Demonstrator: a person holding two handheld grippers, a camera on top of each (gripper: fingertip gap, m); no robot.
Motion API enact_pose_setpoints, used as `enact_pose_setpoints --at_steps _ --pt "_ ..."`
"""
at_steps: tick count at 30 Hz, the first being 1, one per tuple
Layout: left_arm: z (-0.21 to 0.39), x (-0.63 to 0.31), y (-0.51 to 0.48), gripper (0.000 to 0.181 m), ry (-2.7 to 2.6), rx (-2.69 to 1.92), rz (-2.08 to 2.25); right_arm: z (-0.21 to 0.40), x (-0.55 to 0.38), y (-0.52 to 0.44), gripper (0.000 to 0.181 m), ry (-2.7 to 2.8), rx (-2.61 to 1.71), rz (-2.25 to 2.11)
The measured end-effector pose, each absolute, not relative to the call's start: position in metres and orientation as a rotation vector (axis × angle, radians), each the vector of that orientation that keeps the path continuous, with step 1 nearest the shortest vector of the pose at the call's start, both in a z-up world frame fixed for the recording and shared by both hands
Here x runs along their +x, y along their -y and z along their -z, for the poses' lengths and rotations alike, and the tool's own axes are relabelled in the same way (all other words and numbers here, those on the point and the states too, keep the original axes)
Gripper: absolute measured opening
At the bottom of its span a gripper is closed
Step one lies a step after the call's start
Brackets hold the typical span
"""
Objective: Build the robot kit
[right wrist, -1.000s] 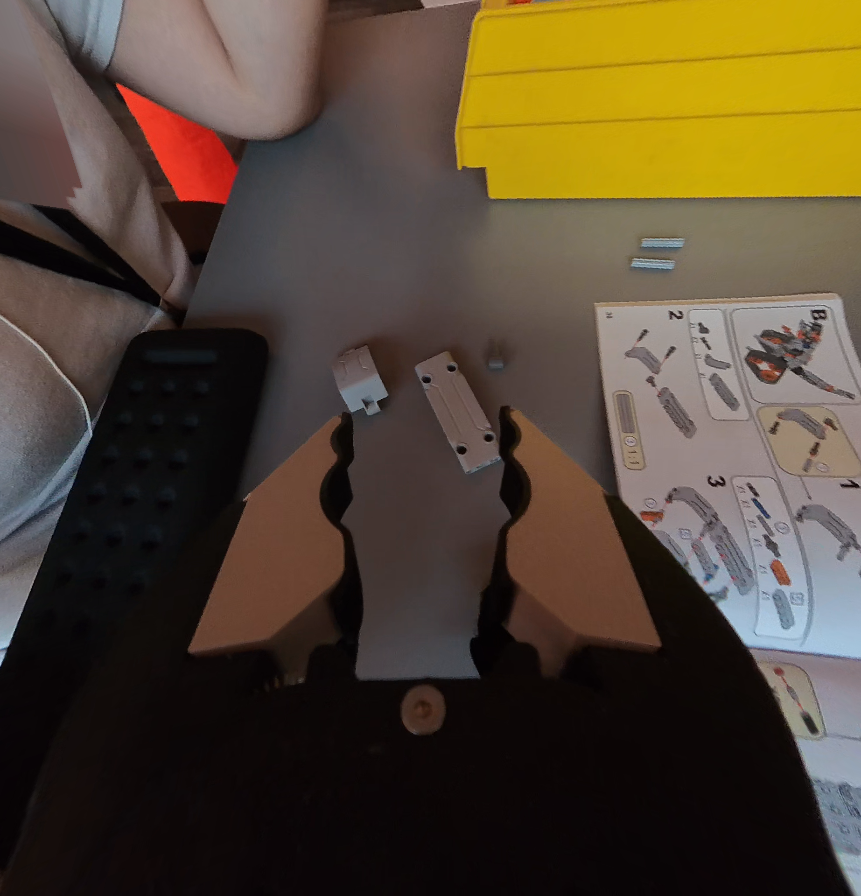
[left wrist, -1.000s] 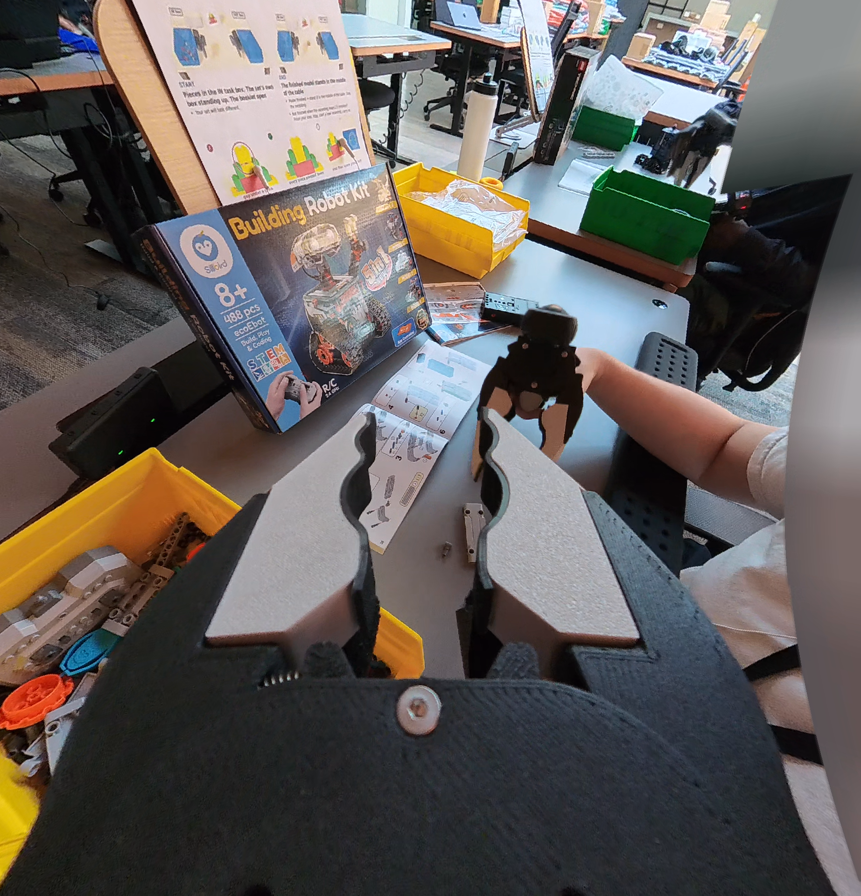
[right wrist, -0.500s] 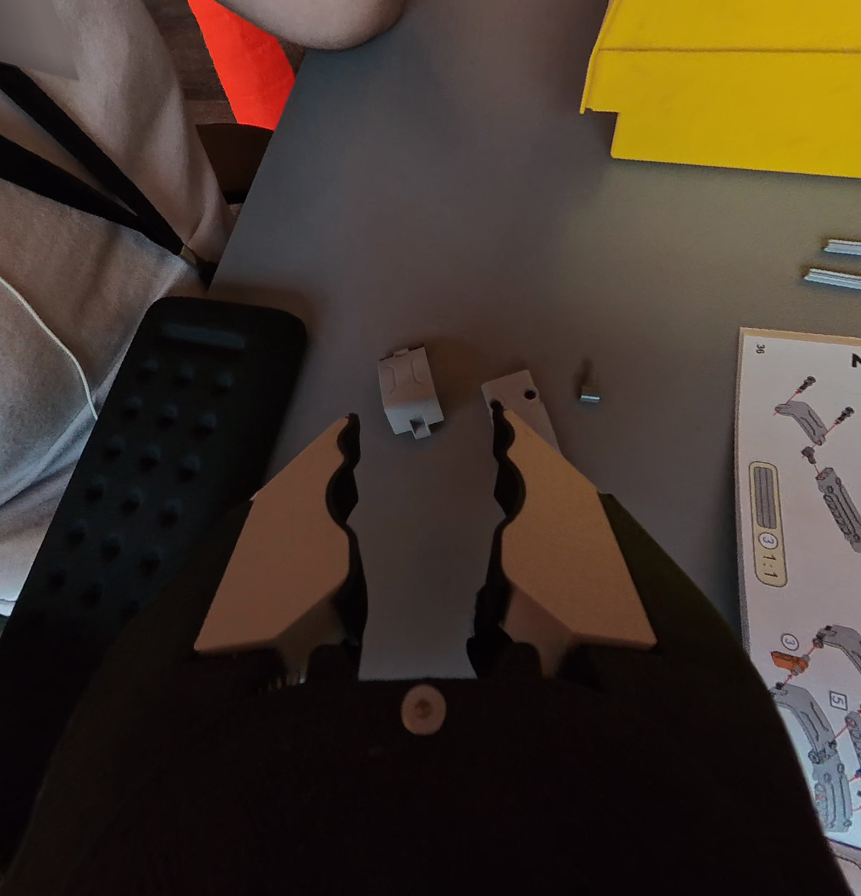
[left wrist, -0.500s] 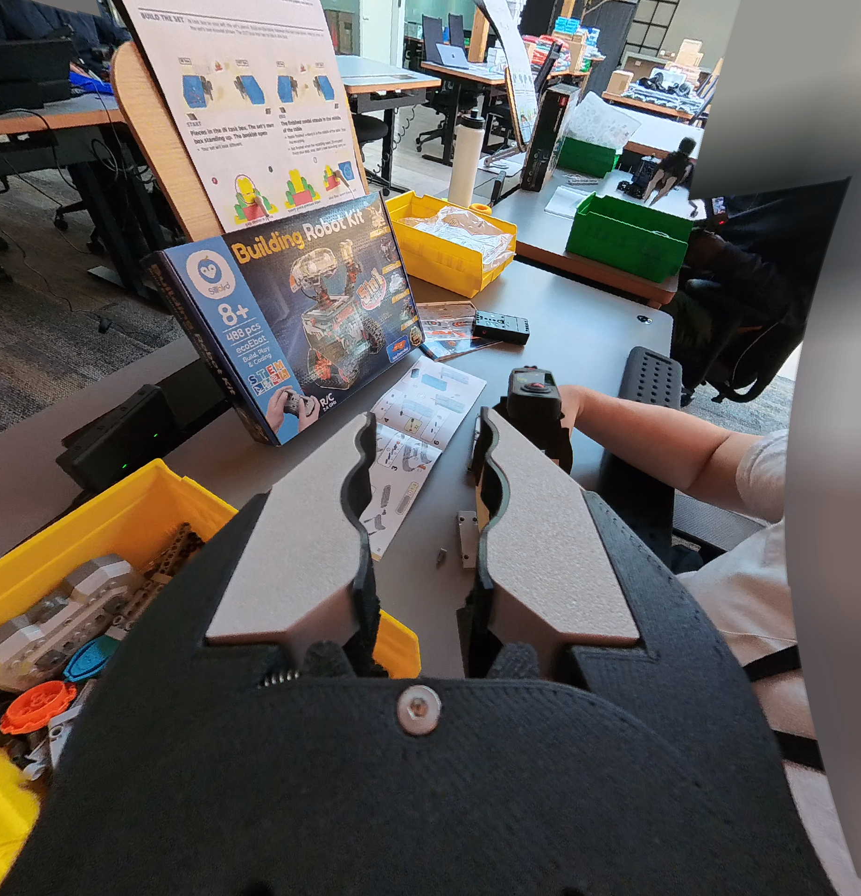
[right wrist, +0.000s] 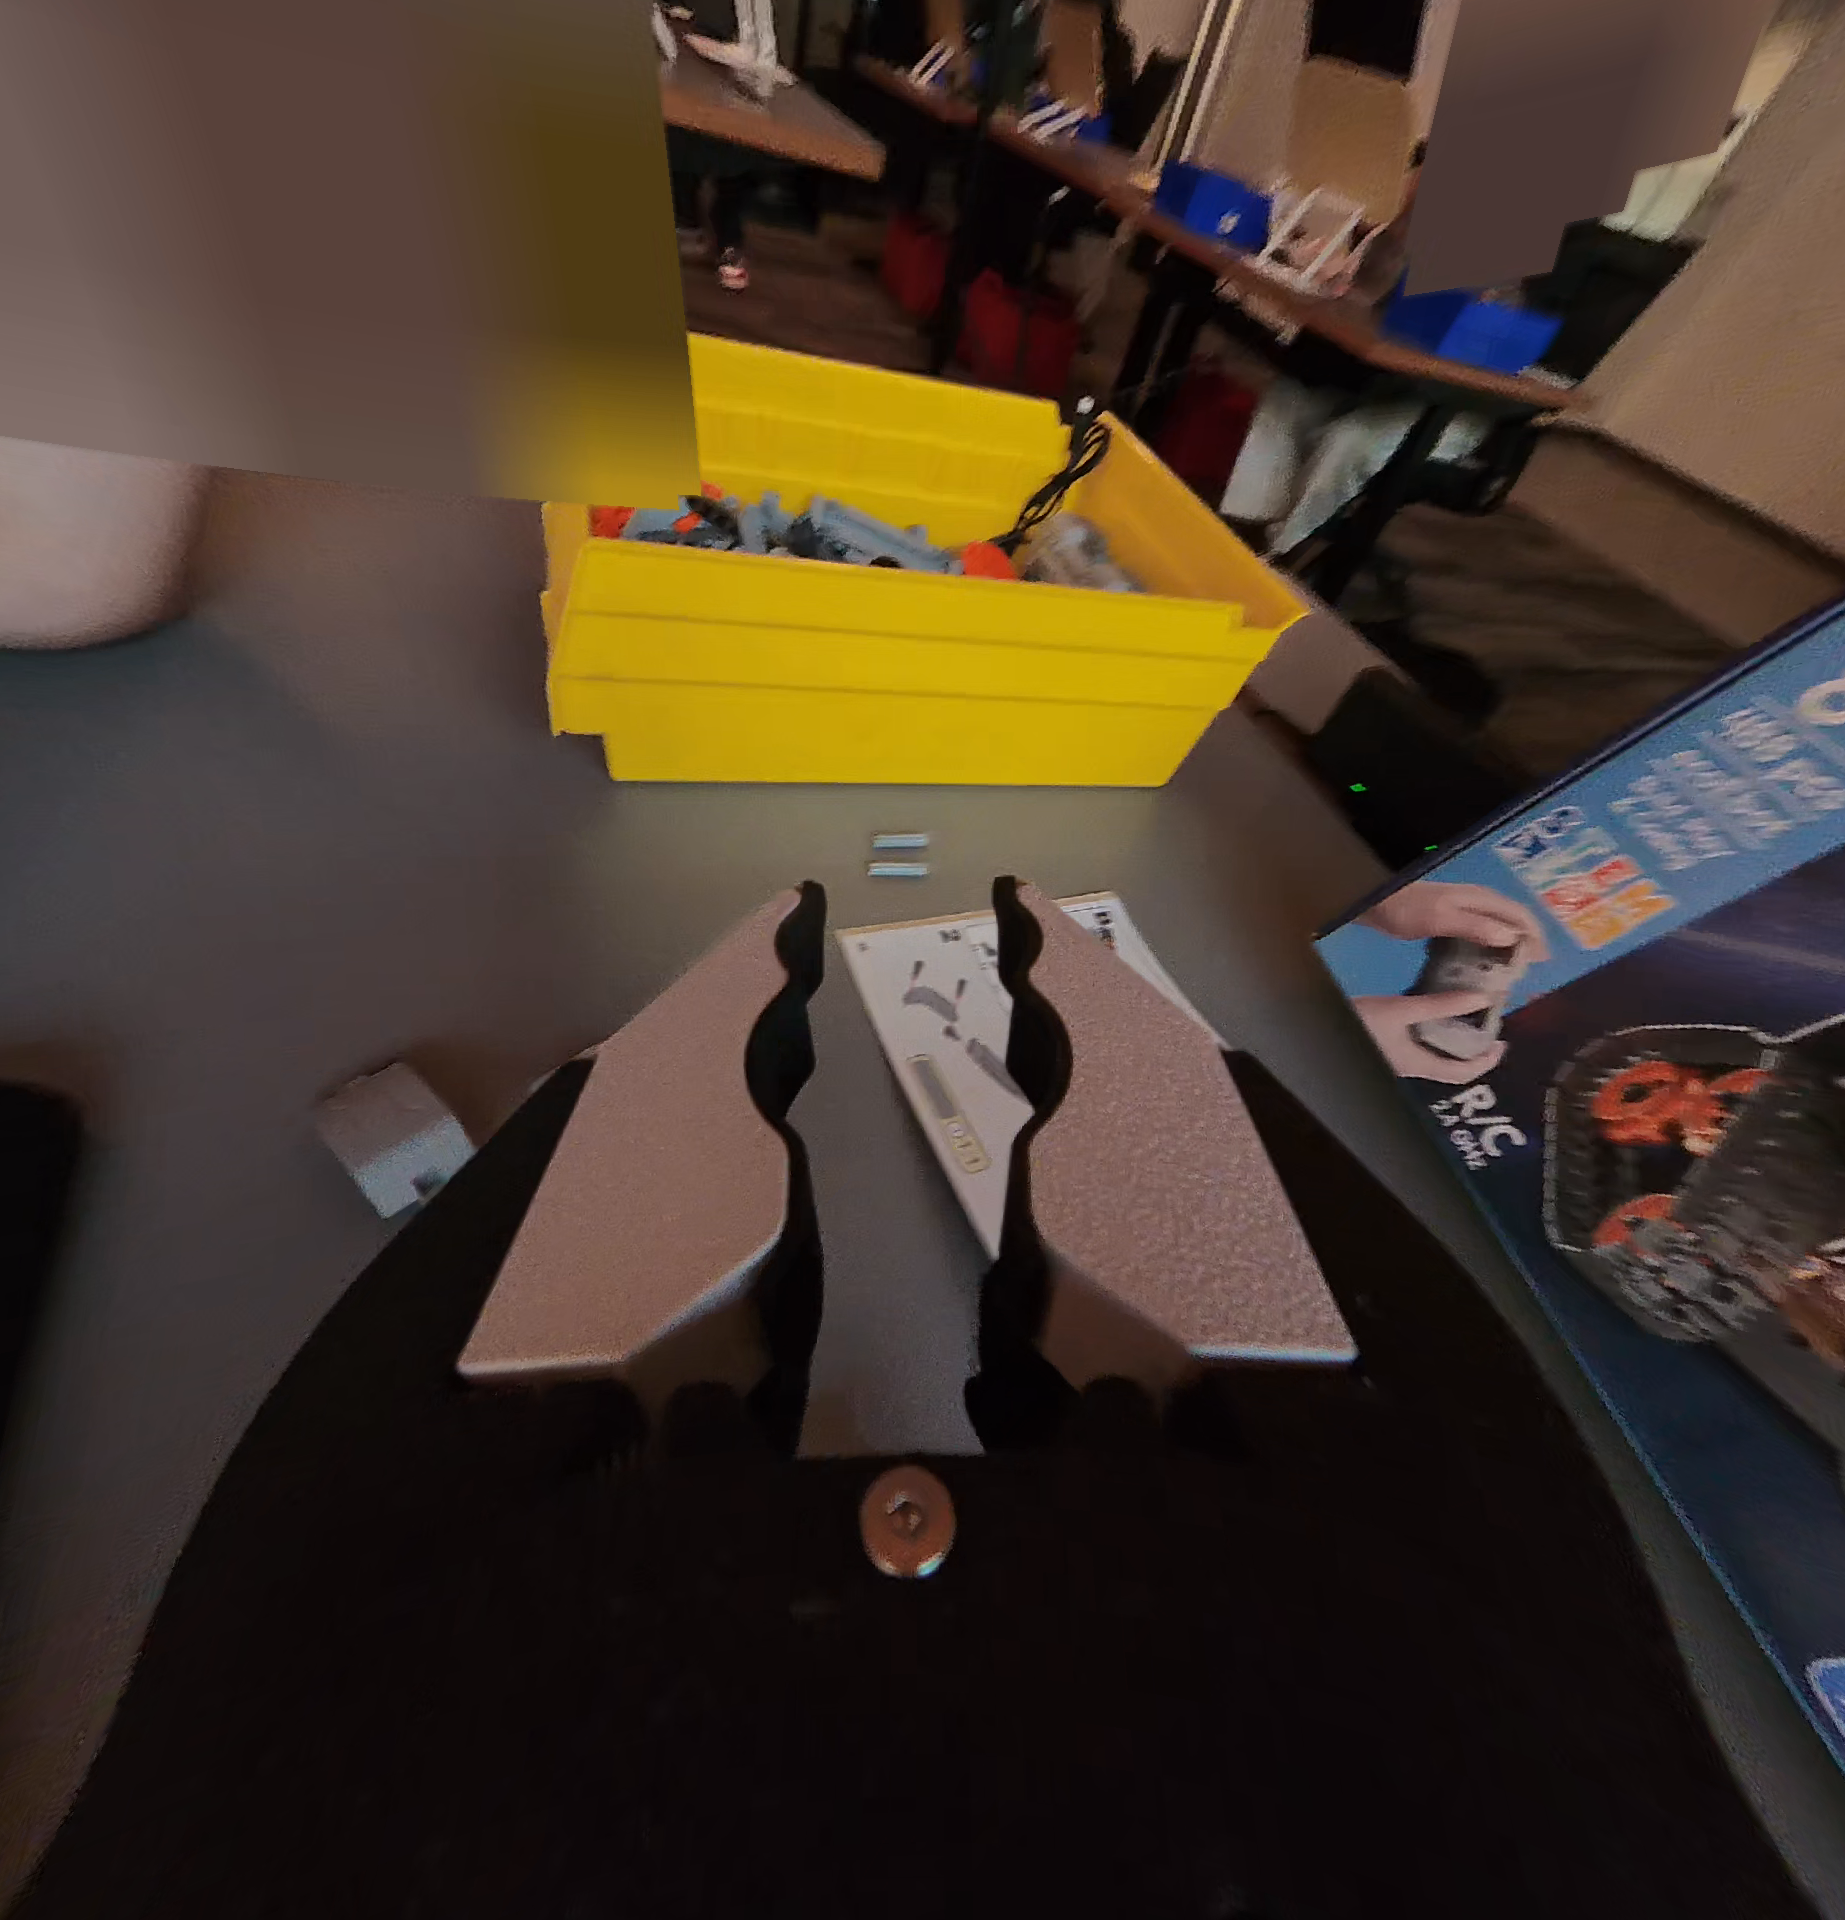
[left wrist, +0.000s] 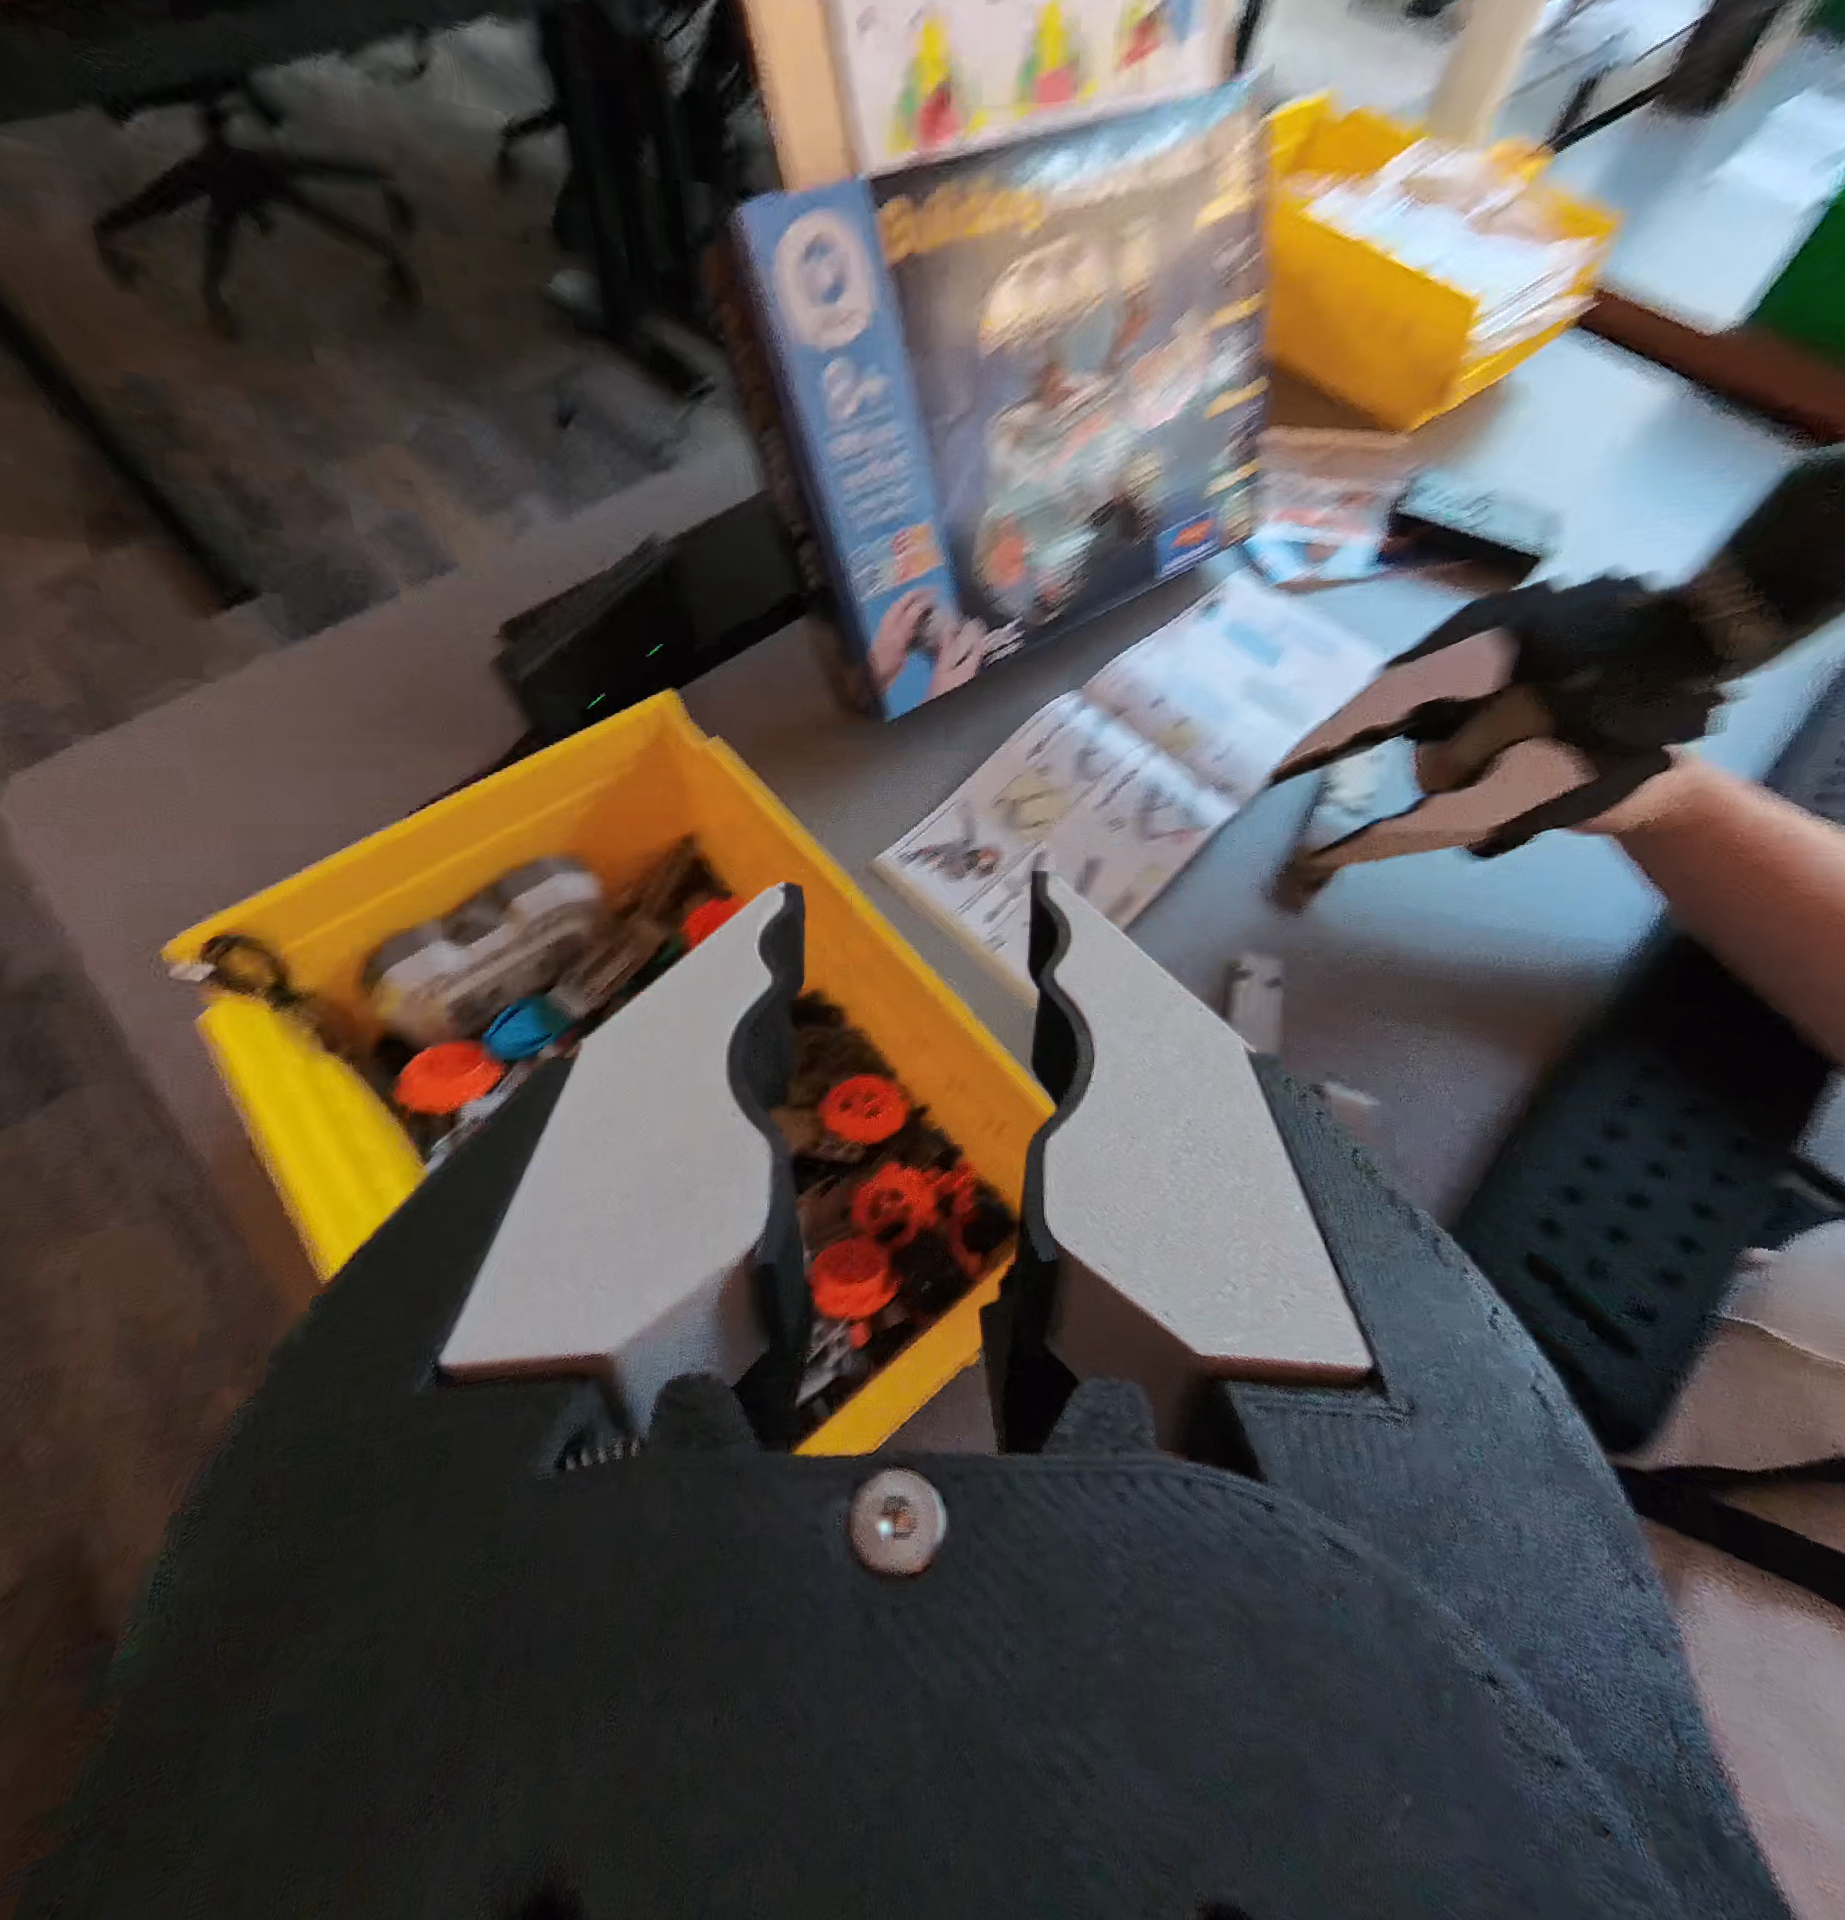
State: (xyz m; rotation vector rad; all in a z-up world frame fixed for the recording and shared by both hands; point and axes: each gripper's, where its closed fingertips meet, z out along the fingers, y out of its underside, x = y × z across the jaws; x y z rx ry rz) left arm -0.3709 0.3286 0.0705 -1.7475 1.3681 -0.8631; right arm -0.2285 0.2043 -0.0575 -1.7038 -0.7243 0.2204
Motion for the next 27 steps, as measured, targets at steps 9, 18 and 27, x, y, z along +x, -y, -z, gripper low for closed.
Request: enact_pose_setpoints --at_steps 9,18,27 --pt "-0.029 -0.381 -0.364 0.042 -1.344 -1.972 0.613 0.106 -0.269 -0.172 0.039 0.986 -1.810 -0.583" --pt "-0.030 -0.376 -0.354 0.042 -1.396 -1.933 0.608 0.156 -0.311 -0.122 0.052 1.335 -1.952 -0.785" --pt "-0.030 -0.376 -0.356 0.042 -1.387 -1.939 0.618 0.171 -0.312 -0.122 0.025 1.361 -2.002 -0.795"
